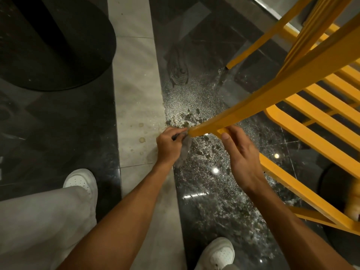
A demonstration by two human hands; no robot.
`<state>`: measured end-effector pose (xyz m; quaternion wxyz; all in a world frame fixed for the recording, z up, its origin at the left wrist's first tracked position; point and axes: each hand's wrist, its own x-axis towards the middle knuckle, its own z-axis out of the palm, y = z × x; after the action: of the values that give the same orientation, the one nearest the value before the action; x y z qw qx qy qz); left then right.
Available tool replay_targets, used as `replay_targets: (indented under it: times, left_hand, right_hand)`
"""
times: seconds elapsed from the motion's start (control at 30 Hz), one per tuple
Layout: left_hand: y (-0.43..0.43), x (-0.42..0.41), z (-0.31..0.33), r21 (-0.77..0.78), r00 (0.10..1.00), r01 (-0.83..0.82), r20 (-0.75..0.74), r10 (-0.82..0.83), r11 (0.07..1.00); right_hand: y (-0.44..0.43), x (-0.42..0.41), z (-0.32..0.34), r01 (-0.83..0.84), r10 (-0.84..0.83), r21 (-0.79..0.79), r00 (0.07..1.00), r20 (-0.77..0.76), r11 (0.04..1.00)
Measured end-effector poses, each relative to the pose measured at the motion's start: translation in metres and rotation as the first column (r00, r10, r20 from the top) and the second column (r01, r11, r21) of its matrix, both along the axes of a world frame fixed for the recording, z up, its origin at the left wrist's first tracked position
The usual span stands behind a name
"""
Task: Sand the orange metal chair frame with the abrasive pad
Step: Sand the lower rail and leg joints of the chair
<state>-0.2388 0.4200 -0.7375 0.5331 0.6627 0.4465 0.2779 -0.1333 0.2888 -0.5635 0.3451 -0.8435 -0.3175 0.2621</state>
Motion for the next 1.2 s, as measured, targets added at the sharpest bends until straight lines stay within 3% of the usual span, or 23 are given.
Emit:
replay_targets:
  times: [0.27,0.47,0.67,0.83,1.0,1.2]
  left_hand:
    - [-0.009,0.004,0.027,0.004,0.998,-0.023,0.055,0.023,1.0]
    - [-0.003,0.006,0.023,-0.032,0.999,-0.048,-0.023,0.047,0.998]
    - [-0.009,0.001,0.037,-0.035,0.998,-0.006,0.055,0.008,0.999]
    - [-0.001,0.006,0.035,-0.051,1.0,-0.007,-0.017,0.006,0.999]
    - [-0.003,0.003,0.045,-0.037,0.997,0.026,0.073,-0.024,0.999]
    - [-0.002,0.007,0.05,-0.048,1.0,0.005,0.03,-0.003,0.999]
  right_hand:
    - [0.002,-0.003,0.007,-0.011,0.011,0.024,1.0,0.018,1.0]
    - [0.004,-0.005,0.01,-0.013,0.013,0.049,1.0,0.013,0.999]
    - [0.004,-0.005,0.009,-0.017,0.016,0.056,1.0,0.024,0.998]
    - [0.005,-0.004,0.009,-0.017,0.016,0.051,1.0,0.016,0.999]
    - [0.003,-0.003,0.007,-0.022,0.02,0.042,0.999,0.048,0.999]
    - [0.003,-0.003,0.007,-0.018,0.016,0.033,0.998,0.059,0.999]
